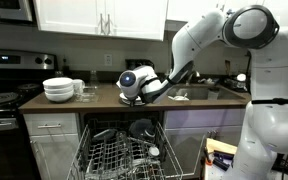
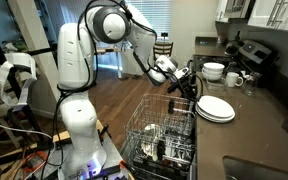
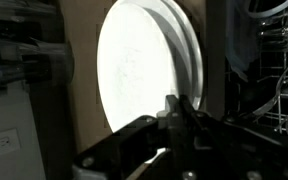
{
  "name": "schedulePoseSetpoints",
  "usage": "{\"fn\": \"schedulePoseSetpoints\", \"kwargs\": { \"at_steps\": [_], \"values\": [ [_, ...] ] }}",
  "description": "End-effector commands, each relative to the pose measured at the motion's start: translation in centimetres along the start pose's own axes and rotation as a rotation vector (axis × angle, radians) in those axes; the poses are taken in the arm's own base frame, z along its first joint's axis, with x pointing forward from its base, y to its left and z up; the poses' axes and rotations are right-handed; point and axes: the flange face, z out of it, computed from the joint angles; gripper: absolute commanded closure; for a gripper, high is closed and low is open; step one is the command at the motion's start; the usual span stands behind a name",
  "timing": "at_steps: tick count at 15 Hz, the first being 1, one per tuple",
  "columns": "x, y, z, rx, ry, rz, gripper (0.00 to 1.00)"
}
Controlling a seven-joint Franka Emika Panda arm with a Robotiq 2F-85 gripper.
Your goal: Place one white plate from the countertop inside the dishwasher
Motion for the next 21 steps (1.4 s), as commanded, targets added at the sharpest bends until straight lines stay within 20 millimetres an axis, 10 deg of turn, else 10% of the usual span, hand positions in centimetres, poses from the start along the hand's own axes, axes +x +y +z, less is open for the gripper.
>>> {"fn": "schedulePoseSetpoints", "kwargs": {
  "at_steps": [1, 21],
  "values": [
    [-0.3, 0.0, -1.2, -0.011, 0.016, -0.004, 0.98],
    [-0.3, -0.3, -4.6, -0.153, 0.01, -0.004, 0.98]
  ]
}}
